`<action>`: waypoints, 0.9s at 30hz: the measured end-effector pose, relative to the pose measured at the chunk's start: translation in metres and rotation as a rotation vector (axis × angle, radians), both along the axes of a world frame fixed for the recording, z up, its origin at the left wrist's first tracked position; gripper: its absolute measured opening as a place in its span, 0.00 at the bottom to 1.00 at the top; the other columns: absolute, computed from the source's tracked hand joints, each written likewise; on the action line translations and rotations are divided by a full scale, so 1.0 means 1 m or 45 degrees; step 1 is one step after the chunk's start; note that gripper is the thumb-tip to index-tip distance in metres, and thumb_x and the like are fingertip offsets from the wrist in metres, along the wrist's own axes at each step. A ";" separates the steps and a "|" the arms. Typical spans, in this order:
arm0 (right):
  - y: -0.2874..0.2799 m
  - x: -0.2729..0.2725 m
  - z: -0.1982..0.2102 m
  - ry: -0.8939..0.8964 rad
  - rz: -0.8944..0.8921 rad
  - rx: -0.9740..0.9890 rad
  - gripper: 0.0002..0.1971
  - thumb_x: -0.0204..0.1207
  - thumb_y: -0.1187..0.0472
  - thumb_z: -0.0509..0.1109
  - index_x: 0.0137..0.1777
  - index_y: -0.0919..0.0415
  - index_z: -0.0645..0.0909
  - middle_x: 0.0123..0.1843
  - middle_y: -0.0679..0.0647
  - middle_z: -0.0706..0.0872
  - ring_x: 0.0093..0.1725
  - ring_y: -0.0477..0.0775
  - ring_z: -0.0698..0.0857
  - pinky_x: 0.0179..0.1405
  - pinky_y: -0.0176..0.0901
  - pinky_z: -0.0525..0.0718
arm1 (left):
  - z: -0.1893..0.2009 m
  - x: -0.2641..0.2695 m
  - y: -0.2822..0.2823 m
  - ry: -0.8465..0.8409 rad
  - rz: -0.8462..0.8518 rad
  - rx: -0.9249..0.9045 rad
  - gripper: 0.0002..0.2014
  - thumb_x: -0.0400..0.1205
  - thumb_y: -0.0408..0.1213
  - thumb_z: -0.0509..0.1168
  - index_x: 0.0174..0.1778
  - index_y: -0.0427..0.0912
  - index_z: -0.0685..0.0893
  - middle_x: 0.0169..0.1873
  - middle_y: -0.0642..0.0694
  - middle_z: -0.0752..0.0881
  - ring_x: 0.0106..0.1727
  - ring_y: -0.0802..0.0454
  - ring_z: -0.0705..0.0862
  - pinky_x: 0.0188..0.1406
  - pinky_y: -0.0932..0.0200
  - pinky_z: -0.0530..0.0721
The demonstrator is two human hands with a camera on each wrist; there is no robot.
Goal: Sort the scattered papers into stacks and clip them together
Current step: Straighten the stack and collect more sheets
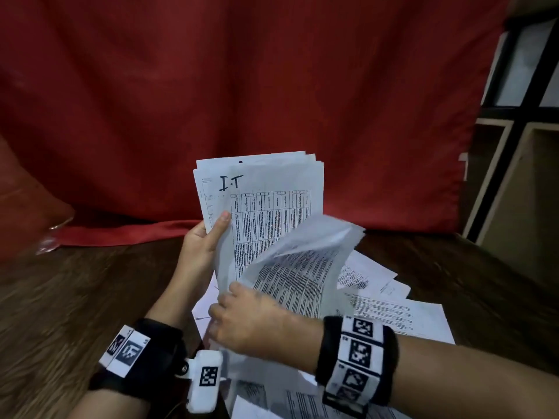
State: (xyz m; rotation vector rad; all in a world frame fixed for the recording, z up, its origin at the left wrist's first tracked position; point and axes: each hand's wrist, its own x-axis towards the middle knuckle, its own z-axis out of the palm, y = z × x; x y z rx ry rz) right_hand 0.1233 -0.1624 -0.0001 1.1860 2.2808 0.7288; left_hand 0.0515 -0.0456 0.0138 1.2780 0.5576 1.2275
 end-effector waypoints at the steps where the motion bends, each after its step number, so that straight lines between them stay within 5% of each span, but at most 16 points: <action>1: 0.003 0.000 -0.005 0.021 0.028 0.020 0.15 0.79 0.54 0.58 0.57 0.44 0.86 0.52 0.44 0.87 0.54 0.47 0.86 0.53 0.43 0.77 | 0.000 -0.002 0.000 0.007 -0.015 0.013 0.11 0.86 0.46 0.69 0.54 0.42 0.91 0.44 0.48 0.97 0.42 0.54 0.95 0.49 0.56 0.93; 6: 0.014 0.004 -0.004 -0.027 0.123 0.066 0.12 0.80 0.53 0.63 0.60 0.46 0.83 0.54 0.46 0.86 0.56 0.50 0.84 0.60 0.46 0.76 | -0.007 -0.010 0.008 0.046 -0.049 0.080 0.34 0.65 0.67 0.83 0.58 0.44 0.92 0.54 0.44 0.97 0.53 0.49 0.96 0.57 0.51 0.93; 9: 0.014 0.005 -0.006 0.024 0.164 0.060 0.11 0.78 0.55 0.62 0.55 0.45 0.84 0.48 0.44 0.85 0.51 0.49 0.84 0.57 0.44 0.76 | -0.013 -0.012 0.009 0.084 -0.094 0.118 0.43 0.55 0.69 0.87 0.60 0.44 0.92 0.57 0.43 0.96 0.56 0.45 0.95 0.60 0.47 0.92; 15: 0.003 -0.007 -0.015 0.118 0.352 0.111 0.12 0.78 0.57 0.61 0.44 0.45 0.87 0.42 0.42 0.85 0.45 0.46 0.83 0.51 0.41 0.72 | -0.011 -0.013 0.001 0.248 -0.212 0.249 0.24 0.74 0.40 0.81 0.67 0.45 0.89 0.62 0.44 0.95 0.65 0.42 0.93 0.70 0.39 0.87; 24: 0.004 0.001 -0.011 0.132 0.375 0.010 0.12 0.77 0.56 0.61 0.45 0.45 0.88 0.43 0.41 0.86 0.46 0.43 0.84 0.50 0.37 0.74 | -0.004 -0.019 -0.009 0.390 -0.261 0.349 0.28 0.72 0.47 0.83 0.68 0.48 0.88 0.61 0.49 0.95 0.63 0.49 0.94 0.66 0.46 0.91; 27: 0.000 0.000 -0.004 0.044 0.324 -0.002 0.18 0.79 0.57 0.53 0.54 0.44 0.85 0.50 0.40 0.86 0.52 0.42 0.84 0.55 0.36 0.77 | -0.006 -0.016 -0.011 0.415 -0.231 0.352 0.22 0.79 0.36 0.83 0.68 0.45 0.88 0.59 0.49 0.96 0.61 0.50 0.95 0.61 0.52 0.93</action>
